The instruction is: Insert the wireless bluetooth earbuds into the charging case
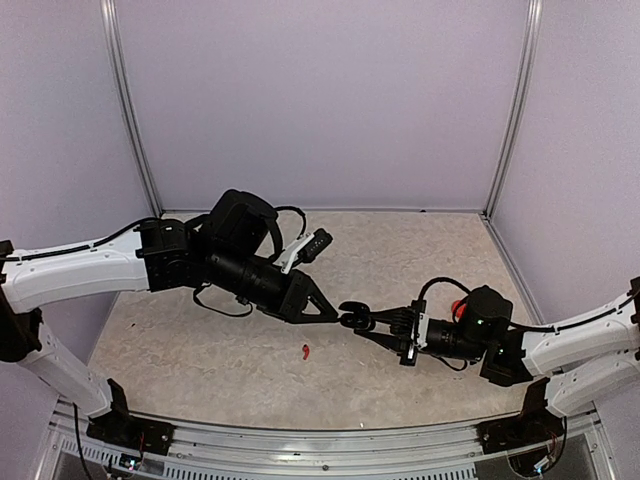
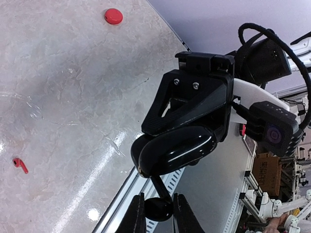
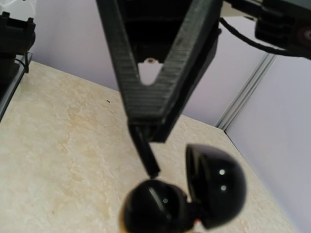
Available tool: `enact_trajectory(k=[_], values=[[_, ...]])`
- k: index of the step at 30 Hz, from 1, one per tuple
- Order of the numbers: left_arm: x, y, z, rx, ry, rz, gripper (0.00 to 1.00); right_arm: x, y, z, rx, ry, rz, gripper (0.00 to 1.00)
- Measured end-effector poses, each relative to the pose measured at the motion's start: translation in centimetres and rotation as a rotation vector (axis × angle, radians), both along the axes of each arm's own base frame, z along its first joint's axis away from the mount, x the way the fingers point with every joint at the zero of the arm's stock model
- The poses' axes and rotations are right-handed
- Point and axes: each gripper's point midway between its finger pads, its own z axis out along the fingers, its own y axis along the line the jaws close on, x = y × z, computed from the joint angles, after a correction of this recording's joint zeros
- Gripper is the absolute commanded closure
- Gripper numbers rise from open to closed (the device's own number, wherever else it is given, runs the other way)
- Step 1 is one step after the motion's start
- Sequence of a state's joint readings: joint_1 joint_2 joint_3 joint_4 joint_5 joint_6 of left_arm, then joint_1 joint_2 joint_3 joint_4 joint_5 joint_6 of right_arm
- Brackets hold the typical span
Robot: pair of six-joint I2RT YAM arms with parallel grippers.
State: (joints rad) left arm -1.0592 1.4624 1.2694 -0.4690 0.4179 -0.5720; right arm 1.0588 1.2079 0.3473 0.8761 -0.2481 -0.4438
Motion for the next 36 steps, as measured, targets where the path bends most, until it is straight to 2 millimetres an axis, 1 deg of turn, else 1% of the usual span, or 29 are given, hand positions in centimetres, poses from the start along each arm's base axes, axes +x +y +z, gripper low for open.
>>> enact_trajectory(k=[6,14,26,29,36], values=[[0.4,-0.2,0.1,0.017,-0.003,0.013,0.91,0.0,0.1,-0.1,-0.002,-0.001,0.002,1.00],[0.7,-0.3,-0.8,0.053,0.008,0.021,0.91,0.0,0.2,-0.4,-0.013,0.006,0.002,1.00],[1.0,-0.6,-0.9,0.079,0.012,0.029,0.91,0.1,0.2,-0.4,-0.013,0.006,0.000,1.00],[1.0,-0.6,-0.9,0.087,0.014,0.031,0.89,0.1,0.3,-0.4,-0.013,0.006,0.000,1.00],[1.3,-0.5,-1.5,0.126,0.021,0.044,0.89,0.4,0.5,-0.9,-0.034,0.009,-0.007,1.00]])
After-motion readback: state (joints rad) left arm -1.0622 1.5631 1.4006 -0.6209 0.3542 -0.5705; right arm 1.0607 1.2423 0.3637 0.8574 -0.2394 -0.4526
